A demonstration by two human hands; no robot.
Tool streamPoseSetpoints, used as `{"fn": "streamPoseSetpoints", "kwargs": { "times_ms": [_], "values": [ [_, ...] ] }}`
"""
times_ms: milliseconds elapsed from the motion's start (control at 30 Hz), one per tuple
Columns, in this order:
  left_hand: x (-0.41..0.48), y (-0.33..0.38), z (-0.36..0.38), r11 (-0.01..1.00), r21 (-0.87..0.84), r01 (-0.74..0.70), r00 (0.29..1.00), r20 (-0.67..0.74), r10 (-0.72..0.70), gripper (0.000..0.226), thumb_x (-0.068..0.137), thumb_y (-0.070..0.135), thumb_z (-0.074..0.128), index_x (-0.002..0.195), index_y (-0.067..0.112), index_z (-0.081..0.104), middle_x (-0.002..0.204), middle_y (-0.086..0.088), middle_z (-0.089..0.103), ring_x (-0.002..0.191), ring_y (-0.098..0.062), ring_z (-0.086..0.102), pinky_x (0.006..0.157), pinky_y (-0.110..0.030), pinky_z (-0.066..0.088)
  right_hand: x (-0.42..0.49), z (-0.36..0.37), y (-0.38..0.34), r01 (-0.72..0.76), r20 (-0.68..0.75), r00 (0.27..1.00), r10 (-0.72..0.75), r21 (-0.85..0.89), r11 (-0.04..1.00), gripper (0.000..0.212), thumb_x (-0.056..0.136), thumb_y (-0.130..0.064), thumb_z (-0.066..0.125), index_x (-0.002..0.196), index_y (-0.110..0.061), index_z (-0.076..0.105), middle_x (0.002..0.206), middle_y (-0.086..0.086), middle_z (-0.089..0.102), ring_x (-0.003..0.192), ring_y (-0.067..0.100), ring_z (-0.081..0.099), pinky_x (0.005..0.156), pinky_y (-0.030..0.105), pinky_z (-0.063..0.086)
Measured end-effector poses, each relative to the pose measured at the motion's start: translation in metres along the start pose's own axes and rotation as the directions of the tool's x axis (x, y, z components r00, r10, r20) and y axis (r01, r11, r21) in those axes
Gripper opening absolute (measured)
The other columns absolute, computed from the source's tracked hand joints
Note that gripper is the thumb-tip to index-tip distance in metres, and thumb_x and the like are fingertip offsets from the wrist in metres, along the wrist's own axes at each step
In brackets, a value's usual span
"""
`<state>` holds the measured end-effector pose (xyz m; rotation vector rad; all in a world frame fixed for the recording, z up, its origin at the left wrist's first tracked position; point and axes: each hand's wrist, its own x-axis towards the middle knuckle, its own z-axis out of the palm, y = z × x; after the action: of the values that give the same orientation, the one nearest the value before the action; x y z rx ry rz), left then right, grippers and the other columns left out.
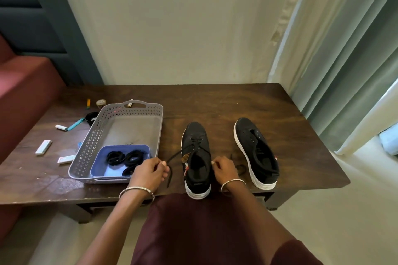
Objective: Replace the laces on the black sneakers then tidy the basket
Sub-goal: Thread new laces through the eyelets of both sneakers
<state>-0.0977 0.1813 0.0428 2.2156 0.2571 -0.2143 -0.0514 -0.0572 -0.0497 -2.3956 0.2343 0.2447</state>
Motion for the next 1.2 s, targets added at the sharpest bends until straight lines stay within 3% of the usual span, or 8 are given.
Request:
{"fn": "streamPoseSetpoints", "kwargs": {
  "times_ms": [200, 333, 467, 667, 833, 1000, 1100, 1200],
  "values": [
    [-0.006, 0.007, 0.009, 0.959, 0.276, -0.07, 0.979, -0.165, 0.119, 0.015, 0.097, 0.017, 0.054, 0.109, 0.016, 0.063, 0.11, -0.008, 0.068, 0.105, -0.031, 0.062, 0.084, -0.039, 0.047, -0.02, -0.024, -0.014, -0.073, -0.038, 0.995, 0.093, 0.369, 0.927, 0.028, 0.101, -0.019, 0.045, 0.08, -0.008, 0.06, 0.074, 0.007, 0.064, 0.075, 0.024, 0.059, 0.074, 0.036, 0.048],
    [-0.02, 0.025, 0.021, 0.954, 0.233, -0.19, 0.969, -0.113, 0.22, 0.018, 0.096, 0.015, 0.055, 0.108, 0.021, 0.066, 0.103, -0.001, 0.067, 0.098, -0.023, 0.063, 0.078, -0.031, 0.044, -0.037, -0.05, -0.025, -0.17, 0.118, 0.985, 0.124, 0.572, 0.803, 0.043, 0.102, -0.033, 0.05, 0.072, -0.009, 0.068, 0.049, 0.0, 0.042, 0.04, 0.01, 0.036, 0.042, 0.023, 0.032],
    [-0.029, 0.046, 0.036, 0.977, -0.182, -0.116, 0.987, 0.087, 0.133, 0.019, 0.1, 0.019, 0.054, 0.092, 0.023, 0.071, 0.09, 0.0, 0.073, 0.078, -0.014, 0.067, 0.076, -0.03, 0.055, -0.063, -0.087, -0.042, -0.063, 0.103, 0.995, 0.016, 0.472, 0.879, 0.039, 0.101, -0.031, 0.053, 0.072, -0.012, 0.071, 0.044, -0.011, 0.041, 0.04, 0.003, 0.036, 0.046, 0.019, 0.03],
    [-0.038, 0.099, 0.054, 0.755, -0.595, 0.277, 0.918, 0.395, -0.026, 0.034, 0.1, 0.04, 0.053, 0.097, 0.014, 0.074, 0.079, 0.002, 0.071, 0.077, -0.012, 0.065, 0.074, -0.032, 0.053, -0.108, -0.123, -0.075, 0.129, 0.15, 0.969, -0.194, 0.359, 0.924, 0.039, 0.104, -0.027, 0.047, 0.073, -0.013, 0.067, 0.046, -0.014, 0.043, 0.043, -0.001, 0.038, 0.049, 0.014, 0.032],
    [-0.026, 0.104, 0.056, 0.541, -0.698, 0.47, 0.876, 0.446, -0.184, 0.019, 0.092, 0.027, 0.069, 0.079, 0.014, 0.07, 0.065, 0.005, 0.067, 0.062, -0.008, 0.06, 0.057, -0.024, 0.051, -0.13, -0.124, -0.074, 0.137, 0.162, 0.965, -0.208, 0.369, 0.919, 0.037, 0.105, -0.024, 0.046, 0.075, -0.01, 0.065, 0.051, -0.005, 0.041, 0.042, 0.002, 0.035, 0.046, 0.016, 0.03],
    [0.004, 0.083, 0.049, 0.643, -0.665, 0.38, 0.924, 0.242, -0.296, 0.024, 0.094, 0.016, 0.066, 0.073, 0.006, 0.063, 0.056, 0.0, 0.065, 0.034, -0.002, 0.052, 0.036, -0.018, 0.046, -0.145, -0.144, -0.046, 0.066, 0.176, 0.971, -0.165, 0.465, 0.883, 0.037, 0.104, -0.029, 0.048, 0.076, -0.011, 0.063, 0.055, -0.007, 0.034, 0.046, 0.005, 0.032, 0.047, 0.018, 0.03],
    [0.028, 0.065, 0.043, 0.668, -0.628, 0.399, 0.916, 0.248, -0.315, 0.029, 0.099, 0.009, 0.056, 0.07, 0.005, 0.053, 0.044, -0.001, 0.052, 0.024, -0.005, 0.037, 0.029, -0.015, 0.034, -0.151, -0.162, -0.03, 0.042, 0.128, 0.983, -0.134, 0.553, 0.832, 0.035, 0.103, -0.029, 0.05, 0.079, -0.008, 0.064, 0.058, -0.003, 0.029, 0.047, 0.006, 0.027, 0.045, 0.018, 0.027],
    [0.043, 0.059, 0.03, 0.644, -0.642, 0.417, 0.907, 0.246, -0.342, 0.032, 0.102, 0.001, 0.047, 0.07, 0.004, 0.047, 0.06, -0.007, 0.044, 0.03, -0.007, 0.036, 0.03, -0.016, 0.03, -0.152, -0.175, -0.02, 0.012, 0.047, 0.997, -0.062, 0.698, 0.716, 0.032, 0.103, -0.027, 0.05, 0.084, -0.004, 0.061, 0.056, -0.003, 0.025, 0.046, 0.006, 0.023, 0.044, 0.019, 0.024]
  ]
}}
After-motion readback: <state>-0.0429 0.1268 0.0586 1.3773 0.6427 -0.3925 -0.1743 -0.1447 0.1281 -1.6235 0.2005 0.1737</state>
